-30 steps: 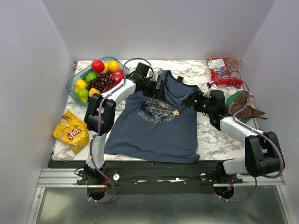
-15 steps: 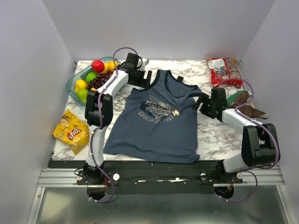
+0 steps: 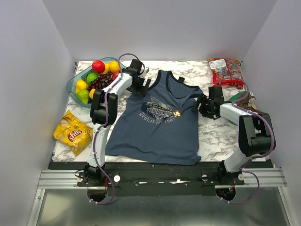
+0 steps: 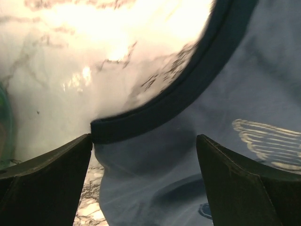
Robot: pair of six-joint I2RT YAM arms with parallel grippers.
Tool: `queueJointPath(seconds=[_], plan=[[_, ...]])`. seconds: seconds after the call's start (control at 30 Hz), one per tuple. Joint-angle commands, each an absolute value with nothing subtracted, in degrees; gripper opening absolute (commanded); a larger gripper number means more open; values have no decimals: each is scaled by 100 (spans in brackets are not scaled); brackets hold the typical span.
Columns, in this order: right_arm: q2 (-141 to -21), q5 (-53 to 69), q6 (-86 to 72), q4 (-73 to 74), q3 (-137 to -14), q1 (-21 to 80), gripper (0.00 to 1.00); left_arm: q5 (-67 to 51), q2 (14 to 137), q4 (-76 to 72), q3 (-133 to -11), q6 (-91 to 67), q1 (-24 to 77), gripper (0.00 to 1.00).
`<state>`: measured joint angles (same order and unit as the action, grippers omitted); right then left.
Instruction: Pin the brooch onto the clothing
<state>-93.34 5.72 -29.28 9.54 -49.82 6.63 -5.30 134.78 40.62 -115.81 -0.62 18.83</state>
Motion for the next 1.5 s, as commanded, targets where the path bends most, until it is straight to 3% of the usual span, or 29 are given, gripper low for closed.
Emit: queueJointPath(seconds=[0.0, 0.13, 0.27, 0.37, 0.4, 0.5, 0.6, 0.73, 1.27, 1.43, 1.47], plan=[[-9605, 668, -2839, 1116, -5256, 650, 78, -44, 13254, 4052, -11355, 26, 1846, 99], [-9764, 729, -2786, 1134, -5396, 650, 73, -44, 13333, 4192, -11434, 26, 1828, 97], [-9844, 721, -2804, 1213, -5528, 642, 66, -44, 13429, 4280, -11329, 18, 1819, 80], [-9931, 729, -2821, 1353, -5660, 650, 58, -53, 13500, 4315, -11320, 26, 1811, 61], [-9949, 729, -2804, 1441, -5704, 650, 55, -44, 13500, 4324, -11320, 18, 1811, 46], [-10011, 747, -2769, 1555, -5801, 650, 45, -44, 13483, 4281, -11303, 26, 1784, 19], [-10028, 756, -2777, 1634, -5836, 650, 27, -44, 13421, 4228, -11259, 18, 1767, 7], [-10002, 773, -2812, 1687, -5818, 650, 1, -44, 13342, 4175, -11224, 18, 1732, 1], [-9396, -325, -2760, 2127, -5528, 308, 0, -44, 13087, 4043, -11171, 18, 1468, 0], [-9246, 586, -2532, 1750, -5502, 290, 1, -562, 13069, 3947, -11145, -210, 1459, 0], [-9263, 1015, -2479, 1697, -5537, 299, 14, -710, 13069, 3911, -11145, -220, 1459, 0]])
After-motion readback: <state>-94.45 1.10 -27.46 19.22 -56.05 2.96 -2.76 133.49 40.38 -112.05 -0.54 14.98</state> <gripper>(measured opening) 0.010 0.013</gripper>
